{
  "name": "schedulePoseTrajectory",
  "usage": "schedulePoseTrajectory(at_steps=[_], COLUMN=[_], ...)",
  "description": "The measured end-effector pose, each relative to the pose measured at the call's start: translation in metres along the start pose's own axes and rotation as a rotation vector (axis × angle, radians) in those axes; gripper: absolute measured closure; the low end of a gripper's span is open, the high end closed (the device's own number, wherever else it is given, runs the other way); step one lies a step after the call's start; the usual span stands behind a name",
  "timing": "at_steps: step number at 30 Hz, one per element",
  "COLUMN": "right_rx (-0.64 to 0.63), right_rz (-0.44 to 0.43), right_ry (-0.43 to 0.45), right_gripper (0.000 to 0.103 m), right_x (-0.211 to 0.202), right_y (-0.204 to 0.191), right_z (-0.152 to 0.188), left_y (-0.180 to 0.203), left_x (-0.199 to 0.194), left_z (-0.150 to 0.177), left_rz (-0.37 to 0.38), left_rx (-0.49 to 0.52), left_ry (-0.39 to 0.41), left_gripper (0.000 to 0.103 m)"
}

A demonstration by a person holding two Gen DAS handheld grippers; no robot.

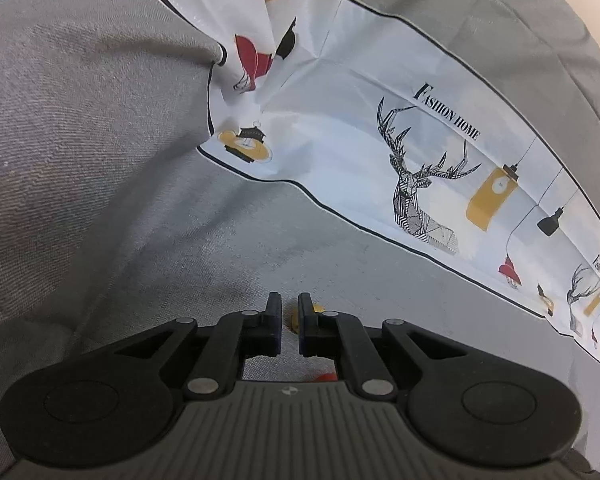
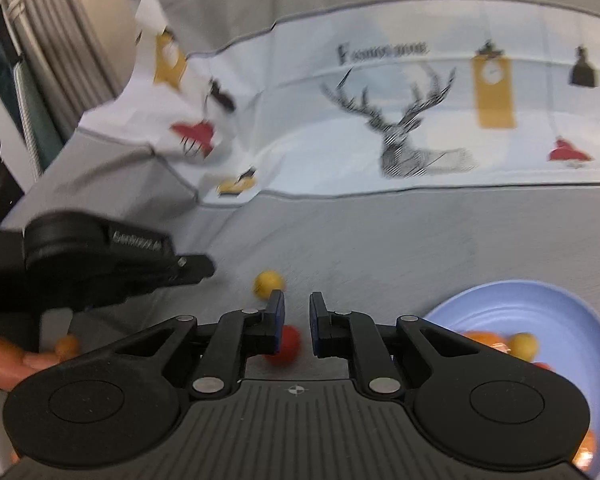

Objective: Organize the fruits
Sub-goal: 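Grasp a yellow plum with the left tool while the right tool grasps a red tomato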

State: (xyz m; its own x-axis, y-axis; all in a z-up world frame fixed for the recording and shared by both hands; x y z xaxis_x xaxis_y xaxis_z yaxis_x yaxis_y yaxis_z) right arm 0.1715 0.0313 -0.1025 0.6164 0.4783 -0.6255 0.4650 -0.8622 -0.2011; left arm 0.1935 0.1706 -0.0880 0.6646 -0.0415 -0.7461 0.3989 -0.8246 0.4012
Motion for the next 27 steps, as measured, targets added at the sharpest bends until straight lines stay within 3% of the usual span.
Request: schedulePoseTrajectory(at_steps=[3, 6, 8, 14, 16, 17, 18, 23, 27], right_rx=[-0.030, -0.055, -0.088, -0.129, -0.140, -0.145, -0.146, -0.129, -0.132], right_rz=[-0.006, -0.027, -0.006, 0.018, 0.029, 0.030, 0.032, 0.066, 0.067], right_ry=[-0.031, -0.088, -0.104, -0.149, -0.159, -0.155, -0.151, -0.143, -0.123], right_gripper=[0.069, 0.053, 0.053, 0.053, 0.062, 0.071, 0.072, 0.073, 0.072], right_x=[0.015, 0.031, 0.040, 0.058, 0.061, 0.062, 0.061, 0.050, 0.033], right_y=[-0.007, -0.013, -0.016, -0.016, -0.014, -0.014, -0.013, -0.005, -0.002], right_z=[0.002, 0.011, 0.016, 0.027, 0.029, 0.028, 0.028, 0.024, 0.017], left_y=[-0.001, -0.003, -0.001, 0.001, 0.000, 0.001, 0.001, 0.013, 0.021], left_x=[0.008, 0.018, 0.025, 0.039, 0.044, 0.046, 0.048, 0.057, 0.067], left_z=[-0.001, 0.000, 0.002, 0.002, 0.003, 0.003, 0.003, 0.008, 0.015], left_rz=[0.005, 0.006, 0.013, 0.011, 0.010, 0.008, 0.008, 0.012, -0.008], left_rx=[-0.005, -0.010, 0.000, 0.022, 0.029, 0.032, 0.035, 0.097, 0.169], left_ry=[-0.011, -0.042, -0.062, -0.079, -0.087, -0.089, -0.092, -0.107, -0.120], left_gripper=[0.092, 0.067, 0.058, 0.057, 0.057, 0.055, 0.053, 0.040, 0.038])
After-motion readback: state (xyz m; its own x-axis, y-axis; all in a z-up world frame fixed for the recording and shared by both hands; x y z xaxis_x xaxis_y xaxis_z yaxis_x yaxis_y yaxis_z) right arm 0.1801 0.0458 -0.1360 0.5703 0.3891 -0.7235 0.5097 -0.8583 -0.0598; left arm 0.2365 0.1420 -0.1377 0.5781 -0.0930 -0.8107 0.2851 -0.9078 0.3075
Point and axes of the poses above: each gripper's, at about its wrist camera, not at the fingertips, and x roughly the way its jaws point, y to its right, z to its underside, the point moved 10 cm from there along x, roughly the way its jaws point, and after that the axes turned 6 degrees about -x, right-handed, at the moved point
